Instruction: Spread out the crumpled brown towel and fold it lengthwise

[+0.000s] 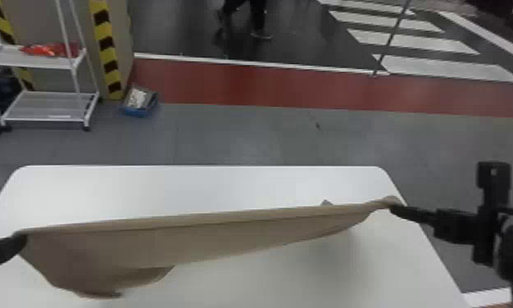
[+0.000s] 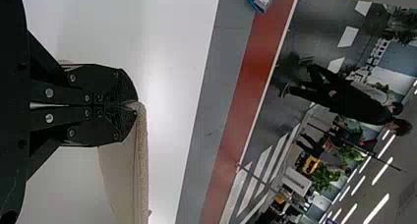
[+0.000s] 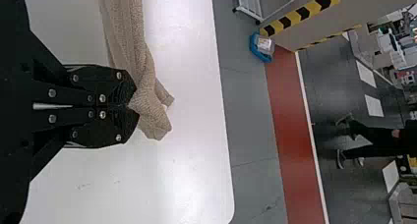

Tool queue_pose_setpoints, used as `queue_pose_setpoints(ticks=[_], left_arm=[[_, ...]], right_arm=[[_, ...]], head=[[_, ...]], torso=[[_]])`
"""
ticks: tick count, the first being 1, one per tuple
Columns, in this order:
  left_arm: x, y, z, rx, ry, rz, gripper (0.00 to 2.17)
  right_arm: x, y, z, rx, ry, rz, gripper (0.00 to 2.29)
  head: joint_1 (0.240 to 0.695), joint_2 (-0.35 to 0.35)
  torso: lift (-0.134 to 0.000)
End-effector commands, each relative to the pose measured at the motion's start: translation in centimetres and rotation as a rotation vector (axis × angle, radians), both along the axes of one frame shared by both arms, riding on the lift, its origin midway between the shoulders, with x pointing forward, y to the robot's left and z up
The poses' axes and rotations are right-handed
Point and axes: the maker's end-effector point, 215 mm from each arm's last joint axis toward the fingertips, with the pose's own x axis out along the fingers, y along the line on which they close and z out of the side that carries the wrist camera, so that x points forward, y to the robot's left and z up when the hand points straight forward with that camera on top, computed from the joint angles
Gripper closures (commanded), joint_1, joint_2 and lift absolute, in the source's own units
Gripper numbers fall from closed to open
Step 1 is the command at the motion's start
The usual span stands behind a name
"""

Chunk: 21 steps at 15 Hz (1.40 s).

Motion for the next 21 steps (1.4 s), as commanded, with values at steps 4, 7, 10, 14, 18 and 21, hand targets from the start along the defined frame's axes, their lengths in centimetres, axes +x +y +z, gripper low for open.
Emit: queue_pose_setpoints(ticks=[4,7,10,14,18,21], left_arm=[[7.3,-3.7,0.8,0.051,-0.121,-0.077,1.35],[13.0,-5.7,1.5,0.071,-0.154,-0.117,1.35],[18.7,-6.7,3.7,0.079,-0.183,-0.127,1.35],[24.5,-6.1,6.9,0.109,-0.225,-0.112,1.35],[22.0,-1.9,4.9,0.073,-0.254,-0.052,1.35],[15.7,1.1,1.6,0.114,-0.304,-0.039,1.35]], right_arm=[[4.4,0.7,4.9,0.058,-0.121,-0.005,1.79],[8.4,0.8,7.0,0.045,-0.154,-0.032,1.78],[11.6,0.7,8.8,0.051,-0.187,-0.058,1.79],[16.2,0.4,12.1,0.044,-0.256,-0.058,1.78],[14.4,-0.1,11.2,0.057,-0.268,-0.041,1.78],[7.7,0.3,7.3,0.038,-0.249,0.005,1.78]], head=[[0.695,-0.219],[0.695,-0.218],[0.695,-0.217],[0.625,-0.202],[0.564,-0.183],[0.612,-0.161]], torso=[[0.000],[0.000],[0.000],[0.000],[0.000],[0.000]])
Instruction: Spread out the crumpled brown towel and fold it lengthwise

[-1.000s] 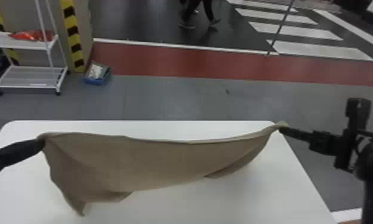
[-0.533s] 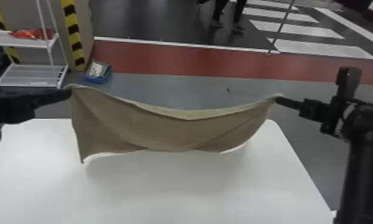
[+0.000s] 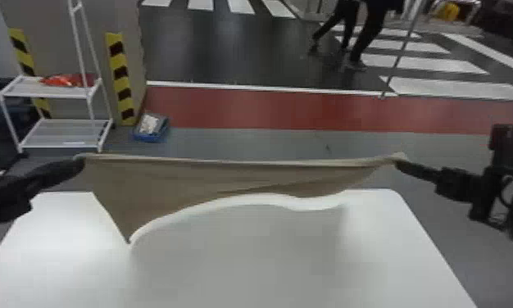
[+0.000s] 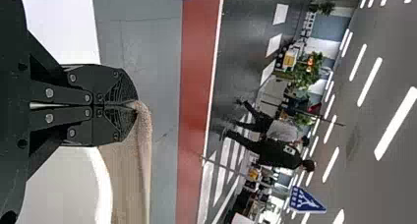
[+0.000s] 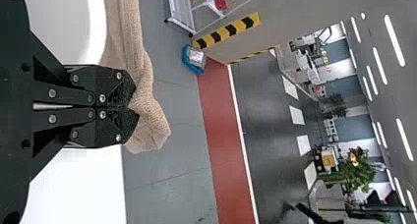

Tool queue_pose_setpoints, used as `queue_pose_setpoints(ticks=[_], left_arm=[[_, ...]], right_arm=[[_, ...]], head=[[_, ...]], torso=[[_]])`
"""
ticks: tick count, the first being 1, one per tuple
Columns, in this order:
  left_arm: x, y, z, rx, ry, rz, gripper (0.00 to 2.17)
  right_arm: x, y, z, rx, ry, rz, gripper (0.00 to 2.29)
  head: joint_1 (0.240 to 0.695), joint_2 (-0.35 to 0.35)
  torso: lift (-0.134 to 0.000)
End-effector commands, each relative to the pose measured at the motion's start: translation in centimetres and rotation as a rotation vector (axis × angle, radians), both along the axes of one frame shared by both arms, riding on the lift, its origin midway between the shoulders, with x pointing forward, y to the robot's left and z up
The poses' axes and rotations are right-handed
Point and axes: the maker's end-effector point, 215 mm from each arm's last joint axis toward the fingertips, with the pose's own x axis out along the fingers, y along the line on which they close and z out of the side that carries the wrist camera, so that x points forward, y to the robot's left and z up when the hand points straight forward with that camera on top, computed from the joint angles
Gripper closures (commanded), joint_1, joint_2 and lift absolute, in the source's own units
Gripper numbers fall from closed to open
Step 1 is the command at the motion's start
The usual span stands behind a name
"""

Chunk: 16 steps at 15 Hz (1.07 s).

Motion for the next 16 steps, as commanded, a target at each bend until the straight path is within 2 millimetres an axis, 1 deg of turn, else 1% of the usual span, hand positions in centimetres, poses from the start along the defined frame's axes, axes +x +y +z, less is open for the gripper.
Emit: queue_pose_setpoints(ticks=[1,3,4,5,6,7,8,10,11,12,13,14,15,16], left_arm=[[-5.2,2.0,-2.4,0.049,-0.043,0.013,1.35],[-9.3,1.4,-3.6,0.087,-0.100,-0.034,1.35],[-10.9,1.0,-4.0,0.105,-0.133,-0.059,1.35],[-12.1,1.0,-4.5,0.132,-0.152,-0.065,1.35],[-12.2,1.3,-4.4,0.145,-0.162,-0.055,1.35],[-11.8,1.6,-4.0,0.147,-0.169,-0.045,1.35],[-10.8,1.7,-3.2,0.142,-0.173,-0.040,1.35],[-7.3,1.8,-0.8,0.142,-0.189,-0.027,1.35],[-5.5,1.8,-0.3,0.153,-0.183,-0.022,1.35],[-3.1,1.3,-0.2,0.157,-0.172,-0.027,1.35],[-0.6,0.1,-0.2,0.157,-0.166,-0.046,1.35],[1.4,-0.7,-0.6,0.156,-0.150,-0.058,1.35],[3.7,-1.5,-0.8,0.151,-0.133,-0.068,1.35],[5.8,-2.1,-0.7,0.143,-0.125,-0.073,1.35]], right_arm=[[-5.5,-0.1,-3.1,-0.047,0.014,0.028,1.79],[-8.8,-0.6,-4.9,-0.086,0.009,0.052,1.79],[-10.0,-1.0,-5.4,-0.101,0.003,0.060,1.78],[-11.0,-1.7,-5.8,-0.105,0.004,0.059,1.79],[-11.2,-2.5,-5.2,-0.098,-0.004,0.050,1.78],[-11.1,-3.0,-4.5,-0.086,-0.011,0.043,1.79],[-10.6,-3.1,-3.8,-0.072,-0.017,0.037,1.79],[-8.3,-2.5,-1.9,-0.057,-0.029,0.031,1.79],[-7.0,-1.9,-1.2,-0.063,-0.040,0.039,1.79],[-5.3,-1.3,-1.1,-0.066,-0.035,0.043,1.79],[-3.7,-0.9,-1.1,-0.071,-0.026,0.036,1.79],[-2.4,-0.6,-0.9,-0.073,-0.024,0.032,1.79],[-0.8,-0.5,-0.6,-0.078,-0.023,0.021,1.79],[0.7,-0.9,0.1,-0.081,-0.030,-0.002,1.78]], head=[[0.640,-0.157],[0.695,-0.152],[0.695,-0.158],[0.695,-0.167],[0.695,-0.176],[0.695,-0.188],[0.695,-0.197],[0.695,-0.207],[0.695,-0.202],[0.695,-0.194],[0.695,-0.187],[0.695,-0.177],[0.695,-0.172],[0.681,-0.168]], torso=[[0.000],[0.000],[0.000],[0.000],[0.000],[0.000],[0.000],[0.000],[0.000],[0.000],[0.000],[0.000],[0.000],[0.000]])
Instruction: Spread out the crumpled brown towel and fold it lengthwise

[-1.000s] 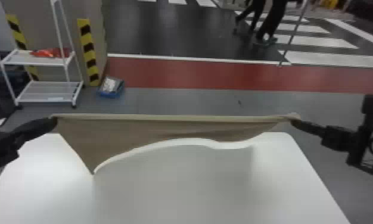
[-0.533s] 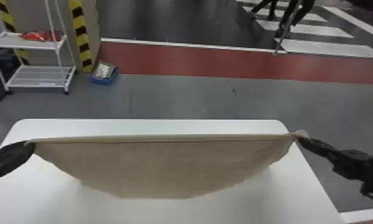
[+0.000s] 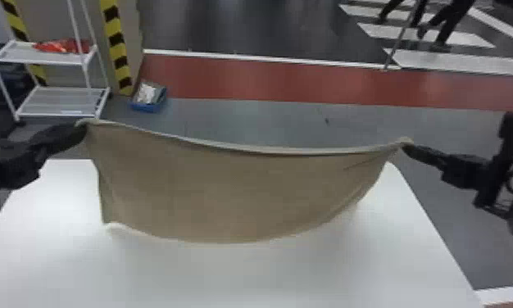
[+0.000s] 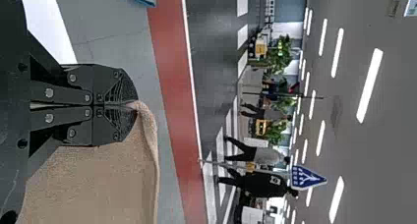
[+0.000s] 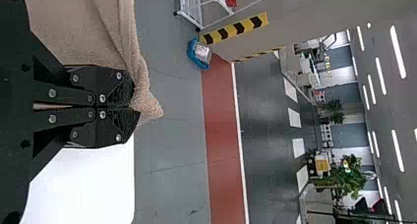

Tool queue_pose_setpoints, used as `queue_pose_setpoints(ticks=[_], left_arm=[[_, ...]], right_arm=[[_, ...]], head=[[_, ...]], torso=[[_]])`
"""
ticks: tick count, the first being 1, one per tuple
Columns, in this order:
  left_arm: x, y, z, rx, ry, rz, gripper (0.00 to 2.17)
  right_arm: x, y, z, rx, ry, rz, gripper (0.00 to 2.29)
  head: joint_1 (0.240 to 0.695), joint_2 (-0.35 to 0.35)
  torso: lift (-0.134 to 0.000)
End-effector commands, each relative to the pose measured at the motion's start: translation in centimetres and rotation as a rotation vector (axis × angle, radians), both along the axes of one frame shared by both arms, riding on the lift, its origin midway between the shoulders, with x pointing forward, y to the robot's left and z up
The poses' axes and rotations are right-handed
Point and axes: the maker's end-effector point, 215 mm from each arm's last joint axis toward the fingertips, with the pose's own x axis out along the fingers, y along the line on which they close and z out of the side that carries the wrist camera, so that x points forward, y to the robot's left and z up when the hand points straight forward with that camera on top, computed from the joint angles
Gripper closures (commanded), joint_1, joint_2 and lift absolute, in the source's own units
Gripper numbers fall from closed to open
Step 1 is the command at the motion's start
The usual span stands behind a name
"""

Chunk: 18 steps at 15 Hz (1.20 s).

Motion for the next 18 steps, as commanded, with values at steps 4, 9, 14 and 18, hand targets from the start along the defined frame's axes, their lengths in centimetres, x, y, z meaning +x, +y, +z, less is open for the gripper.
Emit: queue_pose_setpoints(ticks=[4,9,14,18], left_arm=[[5.4,-2.1,3.0,-0.017,-0.035,-0.043,1.35],[-3.5,0.7,-1.7,0.100,-0.139,-0.043,1.35],[-13.7,0.1,-9.0,0.272,-0.179,-0.172,1.35],[-19.3,0.6,-13.4,0.355,-0.183,-0.259,1.35]], right_arm=[[3.2,-1.4,2.7,0.028,-0.036,-0.050,1.79],[-6.2,-0.6,-3.8,-0.039,0.031,0.018,1.79],[-12.8,2.3,-9.2,-0.098,0.117,0.154,1.79],[-15.8,1.8,-11.7,-0.126,0.173,0.194,1.79]], head=[[0.605,-0.177],[0.644,-0.189],[0.695,-0.170],[0.695,-0.201]], torso=[[0.000],[0.000],[0.000],[0.000]])
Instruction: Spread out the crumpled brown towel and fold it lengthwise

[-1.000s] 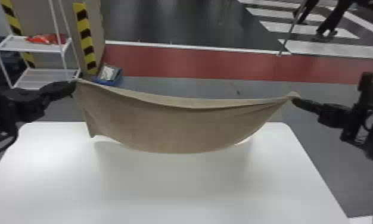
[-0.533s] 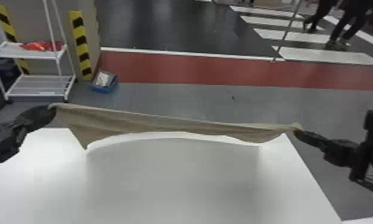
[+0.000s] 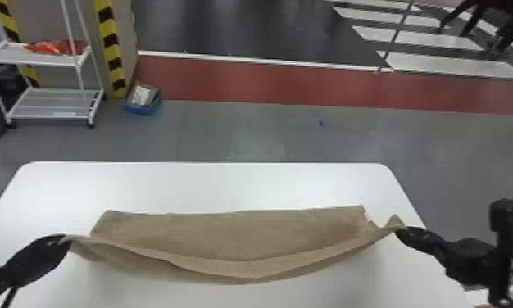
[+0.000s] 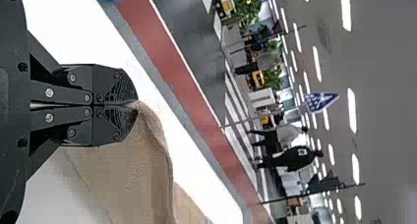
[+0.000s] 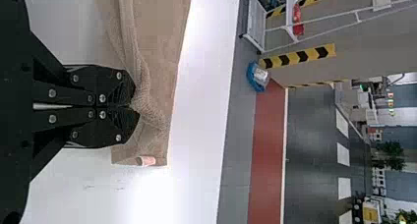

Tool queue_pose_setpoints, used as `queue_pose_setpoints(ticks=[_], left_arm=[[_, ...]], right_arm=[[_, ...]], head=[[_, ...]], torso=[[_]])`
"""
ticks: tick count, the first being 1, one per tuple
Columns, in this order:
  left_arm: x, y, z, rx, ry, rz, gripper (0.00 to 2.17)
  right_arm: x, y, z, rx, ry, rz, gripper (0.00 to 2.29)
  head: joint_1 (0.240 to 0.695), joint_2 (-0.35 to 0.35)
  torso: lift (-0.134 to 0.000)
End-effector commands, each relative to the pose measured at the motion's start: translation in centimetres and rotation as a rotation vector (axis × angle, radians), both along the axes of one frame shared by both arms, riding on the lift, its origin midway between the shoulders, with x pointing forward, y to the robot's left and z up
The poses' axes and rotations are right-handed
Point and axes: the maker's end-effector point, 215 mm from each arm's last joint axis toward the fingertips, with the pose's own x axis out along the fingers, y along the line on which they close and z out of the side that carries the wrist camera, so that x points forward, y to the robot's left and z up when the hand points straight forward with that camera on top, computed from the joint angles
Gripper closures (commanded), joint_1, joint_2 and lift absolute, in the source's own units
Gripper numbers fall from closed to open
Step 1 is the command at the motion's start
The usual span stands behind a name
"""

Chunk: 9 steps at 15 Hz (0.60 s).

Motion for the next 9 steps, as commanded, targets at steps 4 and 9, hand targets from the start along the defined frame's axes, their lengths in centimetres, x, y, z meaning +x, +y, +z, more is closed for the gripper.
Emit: queue_pose_setpoints(ticks=[4,9], left_arm=[[-4.4,1.5,-4.2,0.089,0.096,-0.096,1.35],[-6.6,3.8,-5.5,0.210,0.196,-0.201,1.35]], right_arm=[[-1.9,-0.9,-1.0,0.001,0.036,0.021,1.79],[-3.7,-2.0,-1.4,-0.025,0.100,0.091,1.79]], head=[[0.695,-0.217],[0.695,-0.224]], torso=[[0.000],[0.000]])
